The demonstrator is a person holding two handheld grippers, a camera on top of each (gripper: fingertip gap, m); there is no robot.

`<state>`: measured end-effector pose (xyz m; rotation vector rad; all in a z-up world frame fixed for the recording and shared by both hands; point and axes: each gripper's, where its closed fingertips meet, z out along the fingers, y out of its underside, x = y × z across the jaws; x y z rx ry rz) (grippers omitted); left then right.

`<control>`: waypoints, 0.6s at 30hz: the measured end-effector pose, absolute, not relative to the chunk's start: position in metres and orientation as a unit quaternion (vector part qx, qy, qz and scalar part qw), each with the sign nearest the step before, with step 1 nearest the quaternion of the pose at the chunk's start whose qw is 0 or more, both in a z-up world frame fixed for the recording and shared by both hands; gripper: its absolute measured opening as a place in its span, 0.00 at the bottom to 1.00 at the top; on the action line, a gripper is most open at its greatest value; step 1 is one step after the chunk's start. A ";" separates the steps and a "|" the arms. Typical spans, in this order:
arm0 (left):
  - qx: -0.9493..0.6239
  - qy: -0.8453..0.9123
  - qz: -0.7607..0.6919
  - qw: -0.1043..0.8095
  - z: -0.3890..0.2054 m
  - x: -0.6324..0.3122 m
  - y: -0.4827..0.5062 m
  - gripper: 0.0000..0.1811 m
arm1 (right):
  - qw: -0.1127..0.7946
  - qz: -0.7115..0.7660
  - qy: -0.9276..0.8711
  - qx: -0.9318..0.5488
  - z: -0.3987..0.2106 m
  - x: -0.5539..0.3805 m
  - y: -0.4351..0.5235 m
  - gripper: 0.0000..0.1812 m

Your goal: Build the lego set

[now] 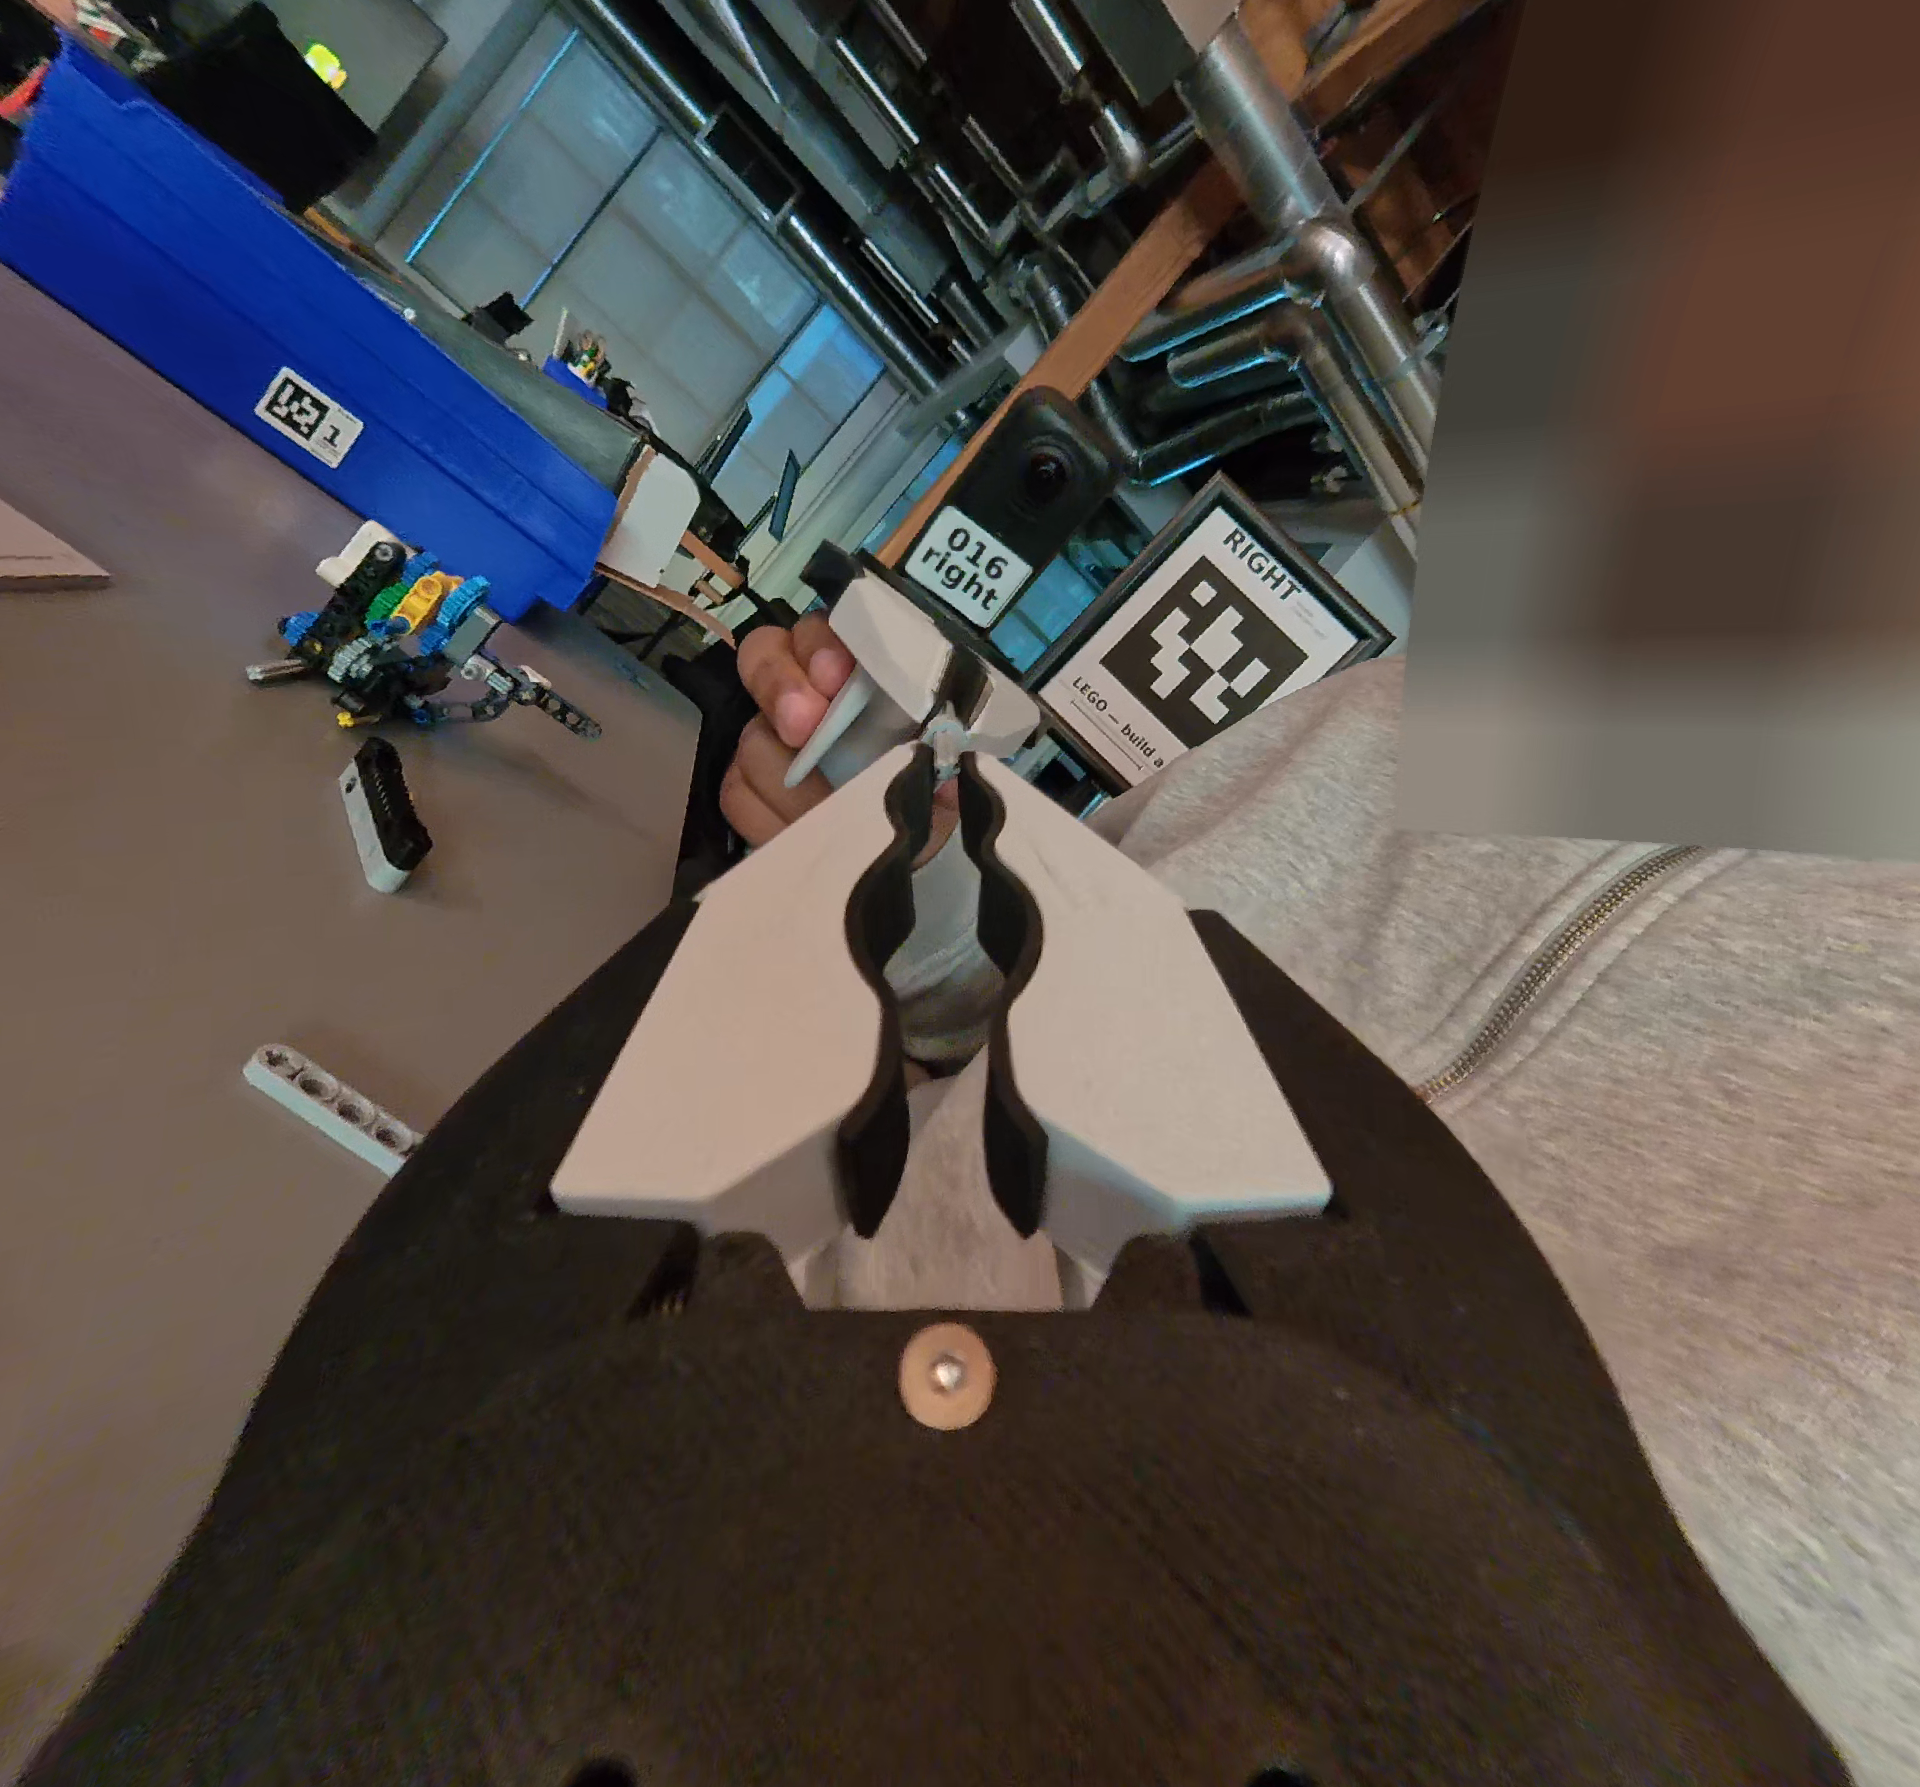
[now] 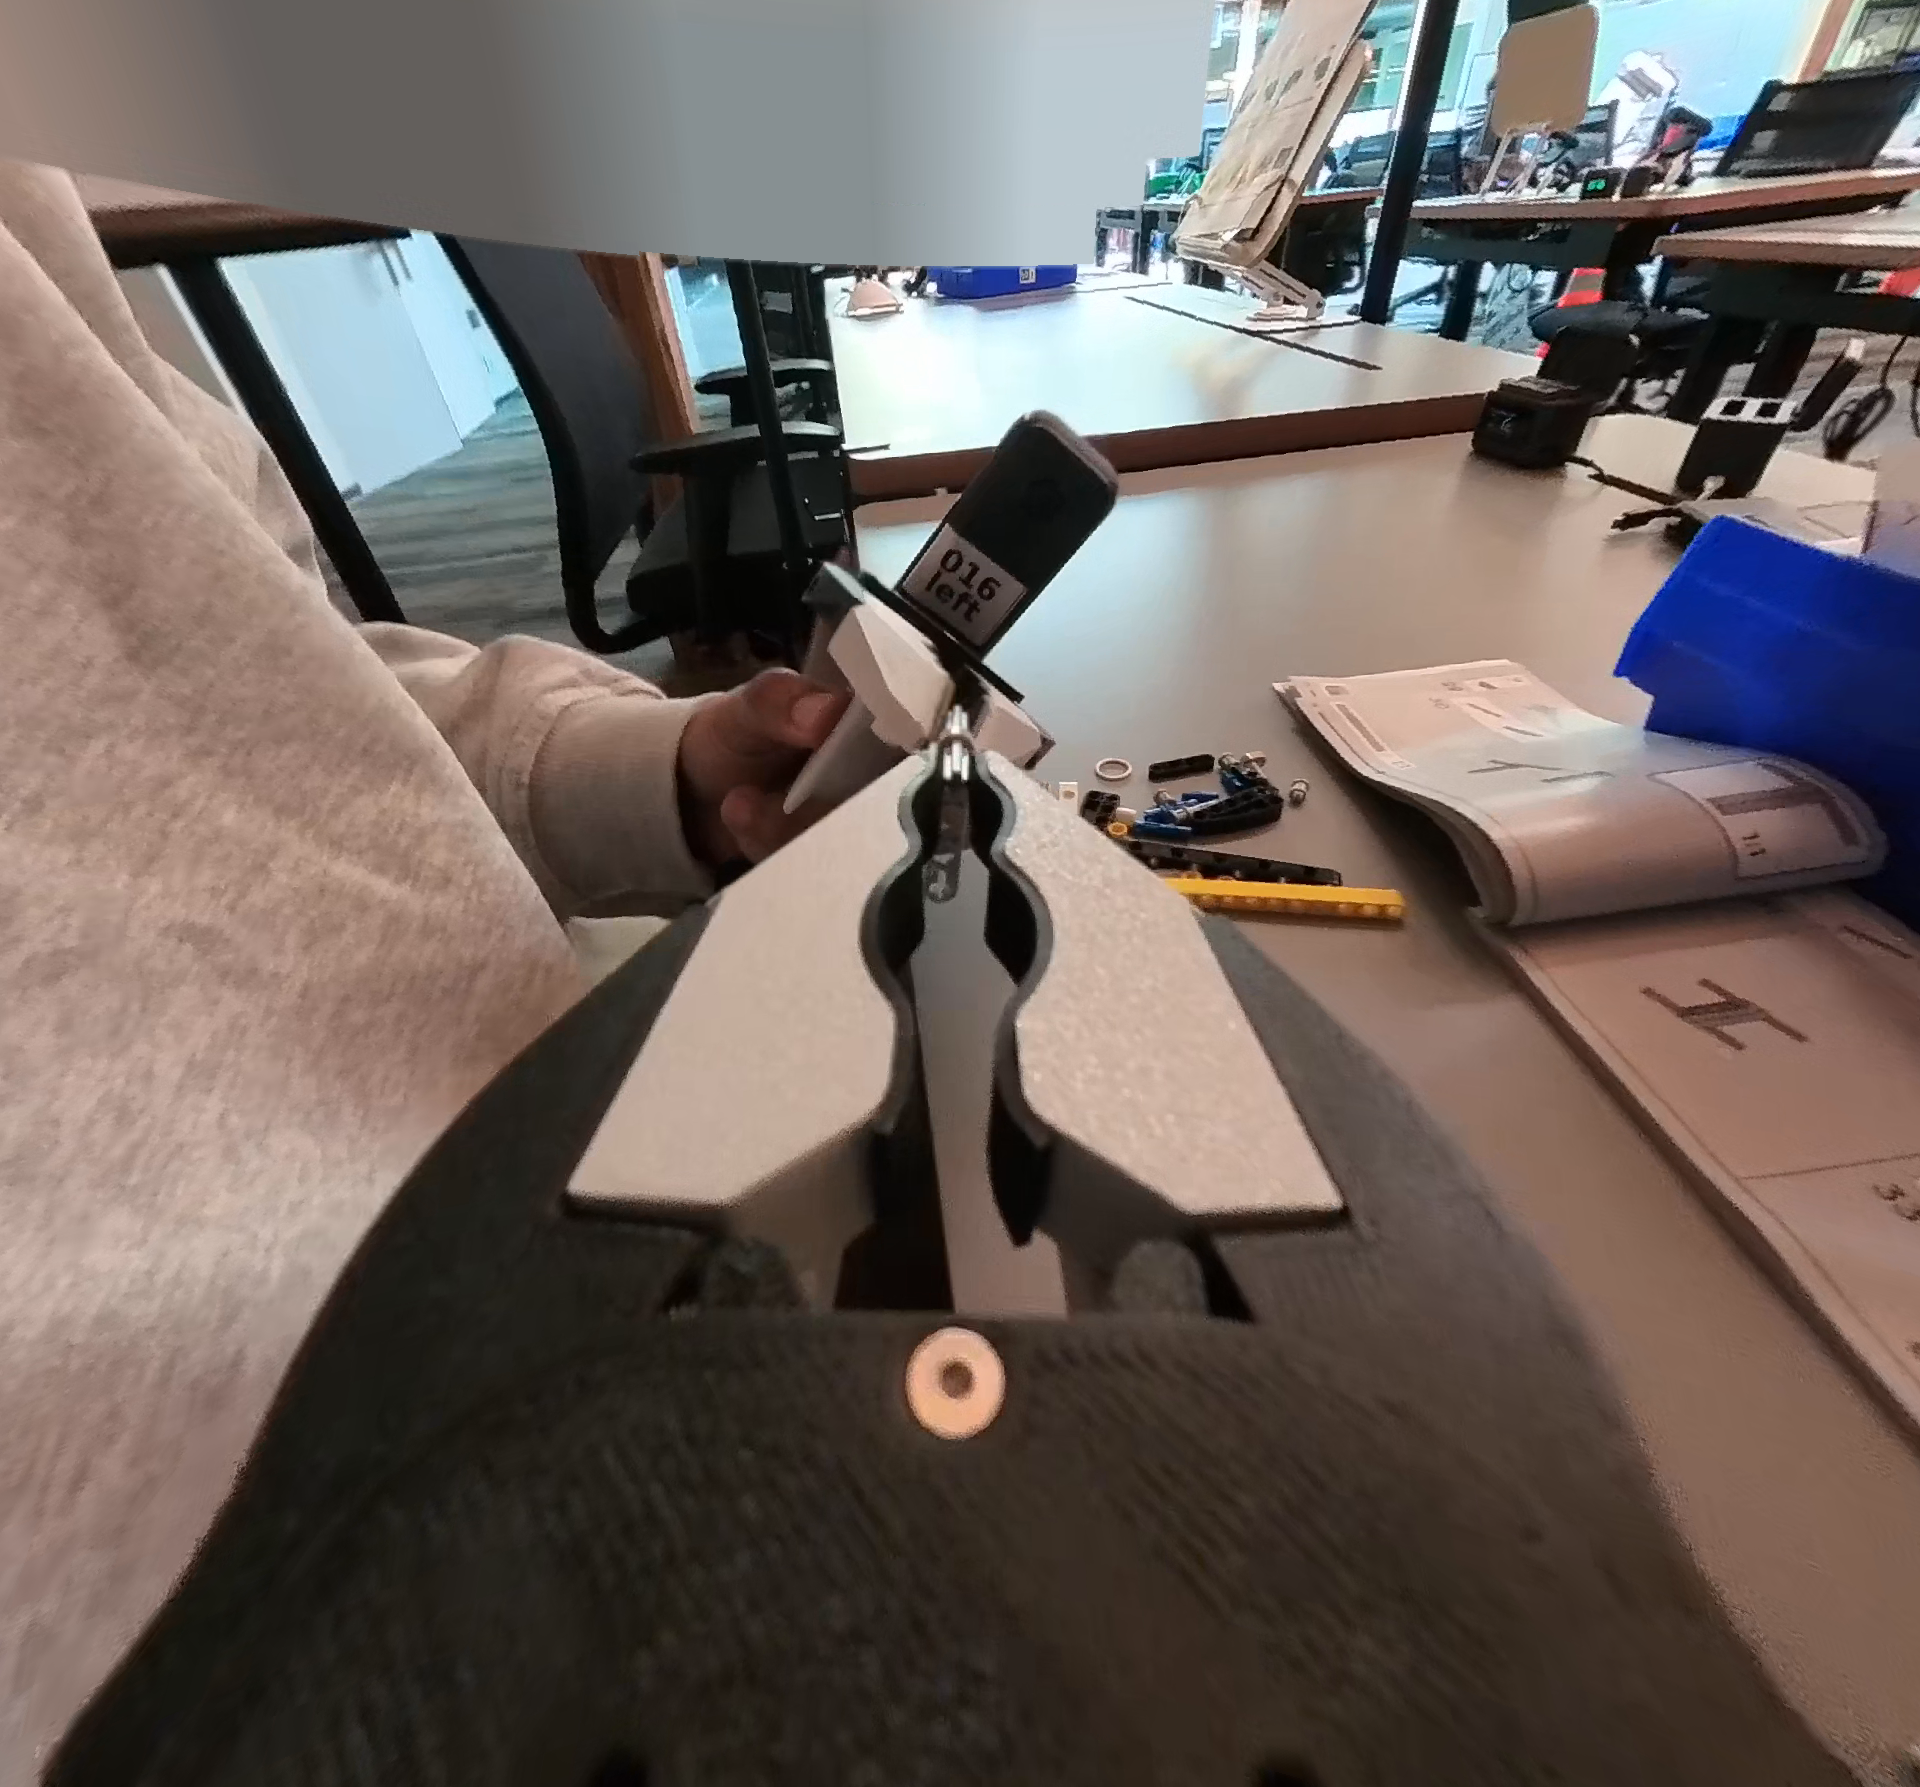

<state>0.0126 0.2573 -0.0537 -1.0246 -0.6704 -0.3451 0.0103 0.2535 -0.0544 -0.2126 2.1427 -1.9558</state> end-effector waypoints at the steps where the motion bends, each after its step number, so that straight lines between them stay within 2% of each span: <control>1: -0.473 -0.311 -0.163 0.808 -0.052 0.013 0.257 0.02 | 0.123 -0.670 0.729 -0.064 -0.053 0.009 0.253 0.02; 4: -0.465 -0.305 -0.163 0.815 -0.049 0.013 0.256 0.06 | 0.149 -0.673 0.723 -0.039 -0.051 0.007 0.252 0.02; 9: -0.455 -0.308 -0.155 0.821 -0.047 0.012 0.254 0.03 | 0.196 -0.662 0.724 0.008 -0.047 0.005 0.248 0.01; 13: -0.444 -0.305 -0.159 0.827 -0.045 0.012 0.252 0.02 | 0.179 -0.648 0.740 0.011 -0.046 0.006 0.247 0.01; 18: -0.440 -0.314 -0.153 0.827 -0.046 0.009 0.252 0.11 | 0.160 -0.630 0.760 0.009 -0.050 0.006 0.247 0.01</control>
